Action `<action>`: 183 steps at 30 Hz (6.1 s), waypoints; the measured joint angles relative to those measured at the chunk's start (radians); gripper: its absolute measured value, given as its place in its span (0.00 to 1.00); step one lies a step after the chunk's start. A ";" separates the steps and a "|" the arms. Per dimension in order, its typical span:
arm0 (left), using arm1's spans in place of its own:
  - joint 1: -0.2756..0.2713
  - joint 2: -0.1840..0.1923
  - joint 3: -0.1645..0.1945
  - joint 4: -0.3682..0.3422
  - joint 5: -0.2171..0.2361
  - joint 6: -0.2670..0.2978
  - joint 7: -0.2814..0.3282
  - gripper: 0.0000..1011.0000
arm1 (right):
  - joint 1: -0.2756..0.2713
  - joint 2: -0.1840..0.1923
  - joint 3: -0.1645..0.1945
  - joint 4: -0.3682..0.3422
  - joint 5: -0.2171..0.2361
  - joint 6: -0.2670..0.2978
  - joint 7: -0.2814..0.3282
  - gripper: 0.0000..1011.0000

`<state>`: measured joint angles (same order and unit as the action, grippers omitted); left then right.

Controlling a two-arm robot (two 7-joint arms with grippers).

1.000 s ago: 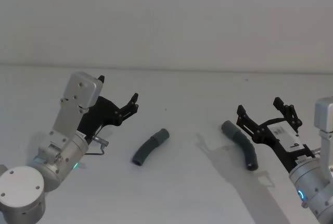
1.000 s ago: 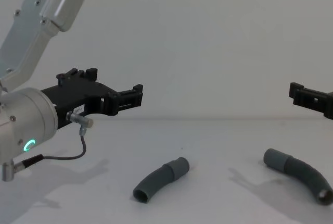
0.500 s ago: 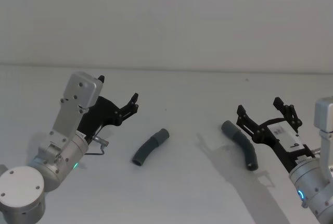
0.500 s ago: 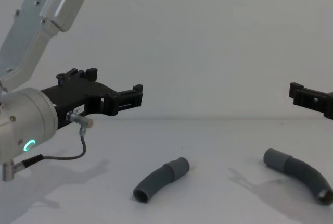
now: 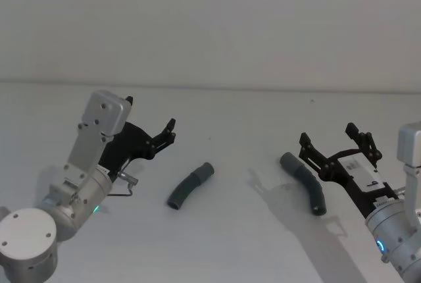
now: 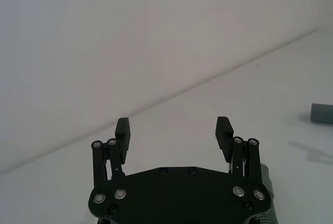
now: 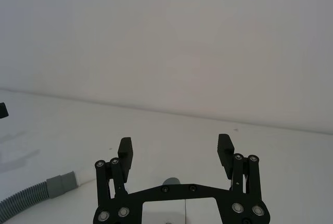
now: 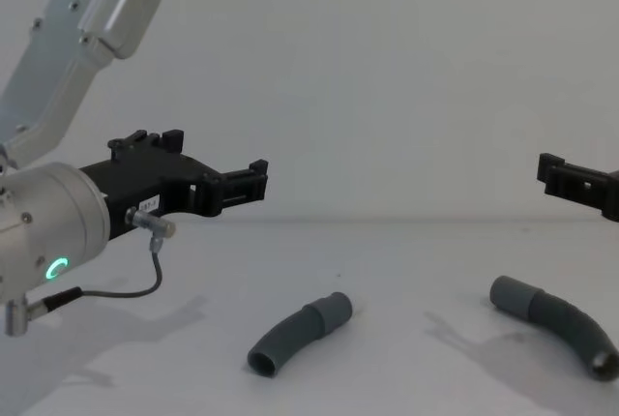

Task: Use both hands to pick up one end of the pipe from the table, align the ends, and insert them.

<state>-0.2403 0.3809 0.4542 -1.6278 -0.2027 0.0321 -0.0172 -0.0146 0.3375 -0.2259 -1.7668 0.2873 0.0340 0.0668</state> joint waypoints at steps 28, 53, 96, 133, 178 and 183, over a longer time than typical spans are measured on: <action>-0.084 0.005 0.007 -0.096 -0.137 0.451 -0.149 0.99 | 0.000 0.000 0.000 0.000 0.000 0.000 0.000 0.99; -0.244 0.055 0.115 0.026 -0.110 0.588 -0.340 0.99 | 0.000 0.000 0.000 0.000 0.000 0.000 0.000 0.99; -0.320 -0.017 0.158 0.193 -0.058 0.600 -0.399 0.99 | 0.000 0.000 0.000 0.000 0.000 0.000 0.000 0.99; -0.345 -0.059 0.170 0.244 -0.026 0.636 -0.403 0.88 | 0.000 0.000 0.000 0.000 0.000 0.000 0.000 0.99; -0.346 -0.063 0.170 0.248 -0.025 0.640 -0.403 0.34 | 0.044 0.073 0.009 -0.041 0.043 0.245 0.086 0.99; -0.346 -0.063 0.170 0.248 -0.025 0.640 -0.403 0.34 | 0.067 0.100 0.005 -0.043 0.048 0.323 0.112 0.99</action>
<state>-0.5865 0.3179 0.6244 -1.3797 -0.2273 0.6723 -0.4202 0.0526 0.4374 -0.2213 -1.8096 0.3351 0.3575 0.1788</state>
